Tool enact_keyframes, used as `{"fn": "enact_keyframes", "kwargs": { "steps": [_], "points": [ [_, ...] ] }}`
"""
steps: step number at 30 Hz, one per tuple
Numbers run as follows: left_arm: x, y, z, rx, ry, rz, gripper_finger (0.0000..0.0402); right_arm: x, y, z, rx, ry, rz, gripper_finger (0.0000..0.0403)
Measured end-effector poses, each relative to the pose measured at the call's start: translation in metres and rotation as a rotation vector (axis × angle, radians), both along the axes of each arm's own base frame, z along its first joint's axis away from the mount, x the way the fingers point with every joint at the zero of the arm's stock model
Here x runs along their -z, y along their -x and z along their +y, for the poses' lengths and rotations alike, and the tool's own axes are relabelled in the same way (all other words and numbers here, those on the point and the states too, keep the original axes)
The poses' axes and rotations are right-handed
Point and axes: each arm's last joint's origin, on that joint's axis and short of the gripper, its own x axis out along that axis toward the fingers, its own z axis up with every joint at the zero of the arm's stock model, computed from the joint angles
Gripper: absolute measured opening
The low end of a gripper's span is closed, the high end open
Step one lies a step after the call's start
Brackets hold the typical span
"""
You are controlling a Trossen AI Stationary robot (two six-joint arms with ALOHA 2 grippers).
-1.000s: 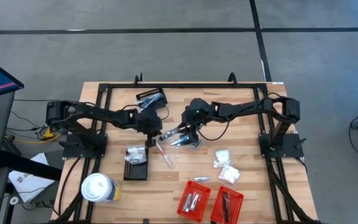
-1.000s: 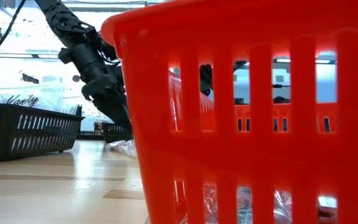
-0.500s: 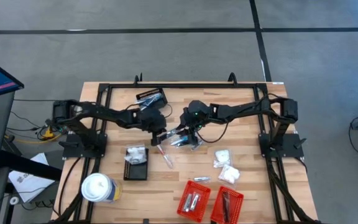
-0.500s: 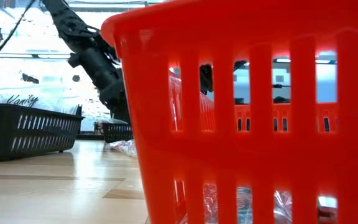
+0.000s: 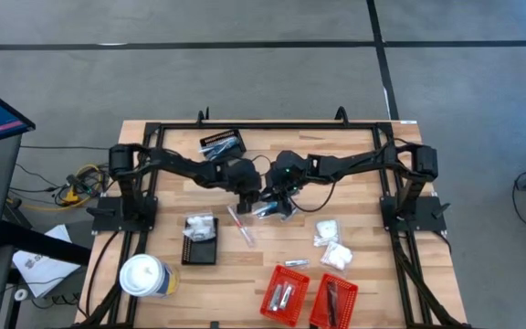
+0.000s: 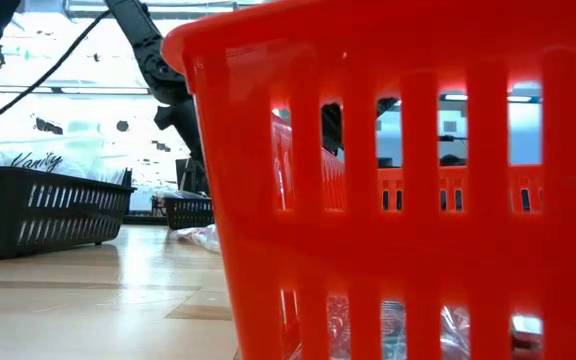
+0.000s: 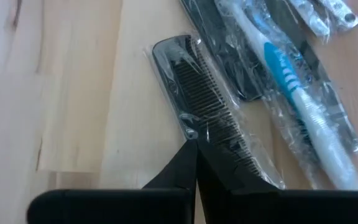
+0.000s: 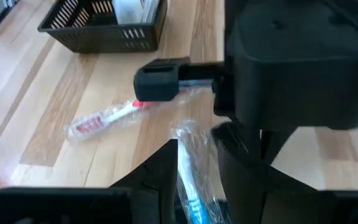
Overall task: Pick & Place Travel size toiletries
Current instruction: Put the black hair brush into the right red bin
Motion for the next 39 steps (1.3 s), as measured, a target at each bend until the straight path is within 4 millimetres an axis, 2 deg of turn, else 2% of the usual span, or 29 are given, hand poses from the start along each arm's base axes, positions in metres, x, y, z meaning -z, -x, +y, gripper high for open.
{"fn": "enact_keyframes", "kwargs": {
  "steps": [4, 9, 16, 33, 39],
  "points": [
    [-0.005, 0.001, 0.0, -0.022, -0.098, 0.007, 0.0002, 0.001, 0.001, 0.0, -0.01, 0.008, 0.009, 0.0108],
    [-0.015, 0.014, -0.003, -0.077, -0.2, 0.029, 0.0002, 0.001, 0.001, 0.0, -0.011, 0.008, 0.009, 0.0108],
    [-0.03, 0.028, -0.011, -0.072, -0.199, -0.046, 0.0001, 0.0, 0.0, 0.0, -0.011, 0.011, -0.004, 0.0108],
    [-0.02, 0.031, -0.009, -0.087, -0.148, -0.024, 0.0002, -0.001, -0.001, 0.0, -0.011, 0.014, -0.019, 0.0108],
    [-0.01, 0.029, 0.0, -0.103, -0.099, -0.022, 0.0002, -0.001, -0.001, 0.0, -0.015, 0.019, -0.02, 0.0108]
  ]
}}
